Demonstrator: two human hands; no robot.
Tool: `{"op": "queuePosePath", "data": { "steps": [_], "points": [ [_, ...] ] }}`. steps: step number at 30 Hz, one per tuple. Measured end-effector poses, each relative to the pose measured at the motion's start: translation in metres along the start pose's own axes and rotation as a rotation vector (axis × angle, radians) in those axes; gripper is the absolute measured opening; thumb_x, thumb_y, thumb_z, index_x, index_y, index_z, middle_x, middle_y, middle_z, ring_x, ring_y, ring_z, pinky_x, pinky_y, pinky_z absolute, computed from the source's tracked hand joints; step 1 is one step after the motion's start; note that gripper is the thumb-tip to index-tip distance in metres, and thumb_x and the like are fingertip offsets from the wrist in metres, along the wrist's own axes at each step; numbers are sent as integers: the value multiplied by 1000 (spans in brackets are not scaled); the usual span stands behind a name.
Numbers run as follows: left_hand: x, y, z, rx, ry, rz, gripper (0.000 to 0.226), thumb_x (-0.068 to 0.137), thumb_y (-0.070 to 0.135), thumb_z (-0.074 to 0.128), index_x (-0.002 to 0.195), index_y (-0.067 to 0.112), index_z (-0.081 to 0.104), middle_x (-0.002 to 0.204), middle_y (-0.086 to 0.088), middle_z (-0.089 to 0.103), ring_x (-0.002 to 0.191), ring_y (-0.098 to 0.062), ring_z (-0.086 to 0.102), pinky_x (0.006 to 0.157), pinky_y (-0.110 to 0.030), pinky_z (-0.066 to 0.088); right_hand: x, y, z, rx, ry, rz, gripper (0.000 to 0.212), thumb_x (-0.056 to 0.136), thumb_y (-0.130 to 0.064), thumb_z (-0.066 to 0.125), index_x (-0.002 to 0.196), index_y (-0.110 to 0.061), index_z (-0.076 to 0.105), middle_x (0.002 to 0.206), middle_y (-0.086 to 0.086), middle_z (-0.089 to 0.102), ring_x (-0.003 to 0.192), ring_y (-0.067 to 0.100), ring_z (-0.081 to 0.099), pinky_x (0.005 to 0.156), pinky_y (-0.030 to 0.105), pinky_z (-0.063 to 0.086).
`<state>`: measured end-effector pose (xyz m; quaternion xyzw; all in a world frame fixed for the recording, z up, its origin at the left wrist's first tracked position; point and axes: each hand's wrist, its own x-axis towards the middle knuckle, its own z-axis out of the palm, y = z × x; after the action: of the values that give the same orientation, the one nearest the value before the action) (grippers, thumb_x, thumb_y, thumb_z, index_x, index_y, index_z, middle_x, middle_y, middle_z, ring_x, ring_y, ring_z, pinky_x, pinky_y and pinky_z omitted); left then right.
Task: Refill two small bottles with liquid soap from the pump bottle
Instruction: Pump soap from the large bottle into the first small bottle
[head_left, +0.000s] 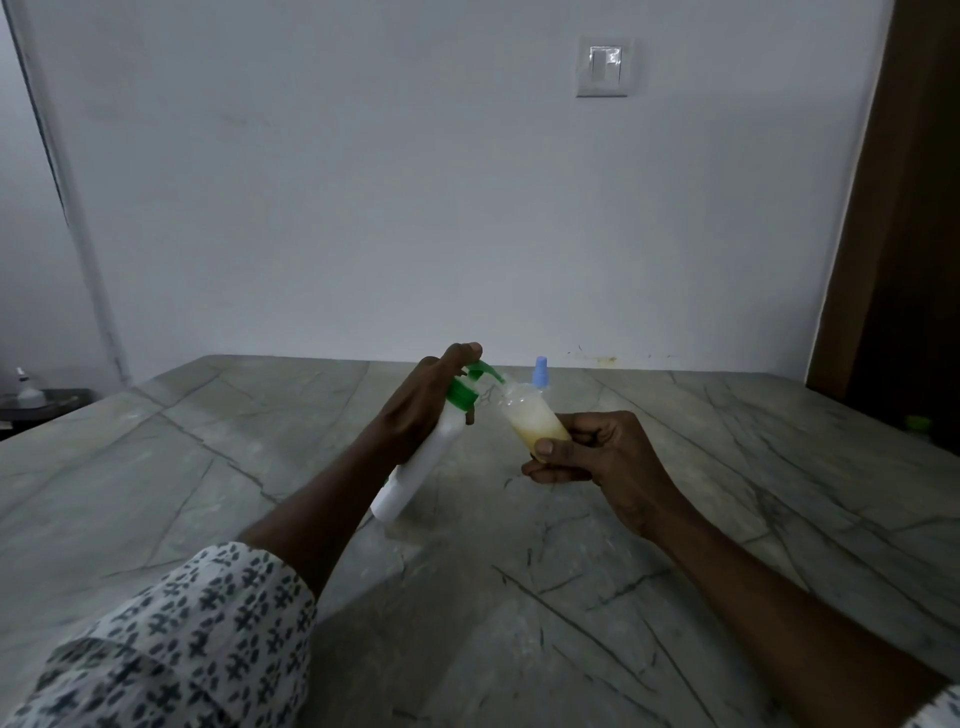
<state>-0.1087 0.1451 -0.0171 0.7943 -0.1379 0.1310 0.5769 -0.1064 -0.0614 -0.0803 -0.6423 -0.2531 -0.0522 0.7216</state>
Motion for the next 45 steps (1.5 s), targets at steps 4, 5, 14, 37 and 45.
{"op": "queuePosePath", "data": {
  "steps": [4, 5, 14, 37, 45],
  "points": [
    [2, -1, 0, 60, -26, 15, 69, 90, 65, 38, 50, 15, 64, 57, -8, 62, 51, -12, 57, 64, -28, 45, 0, 0, 0, 24, 23, -8, 34, 80, 5, 69, 114, 6, 66, 91, 25, 74, 79, 38, 74, 70, 35, 62],
    [2, -1, -1, 62, -31, 14, 68, 86, 67, 39, 46, 18, 64, 58, -9, 63, 53, -14, 58, 68, -30, 44, 1, 0, 0, 28, 27, -9, 34, 80, 5, 70, 114, 6, 66, 91, 24, 74, 79, 38, 74, 70, 35, 62],
    [3, 0, 2, 31, -1, 6, 55, 100, 44, 44, 59, 18, 68, 58, -9, 63, 47, -12, 55, 61, -29, 43, 1, 1, 0, 18, 20, 7, 32, 81, 4, 70, 113, 7, 66, 90, 25, 74, 79, 39, 74, 70, 34, 62],
    [13, -14, 4, 88, 37, 0, 53, 95, 51, 49, 81, 7, 73, 64, -13, 65, 46, -11, 56, 63, -30, 43, -2, 2, -1, -26, 19, 21, 28, 80, 2, 72, 108, 2, 69, 90, 24, 75, 79, 41, 73, 72, 37, 62],
    [15, -19, 3, 94, 94, 39, 57, 79, 66, 46, 63, 17, 72, 57, -5, 68, 56, -18, 60, 73, -36, 47, 0, 4, 0, -7, 22, 37, 33, 80, 2, 72, 112, 6, 66, 92, 23, 75, 81, 41, 73, 75, 38, 62]
  ]
}}
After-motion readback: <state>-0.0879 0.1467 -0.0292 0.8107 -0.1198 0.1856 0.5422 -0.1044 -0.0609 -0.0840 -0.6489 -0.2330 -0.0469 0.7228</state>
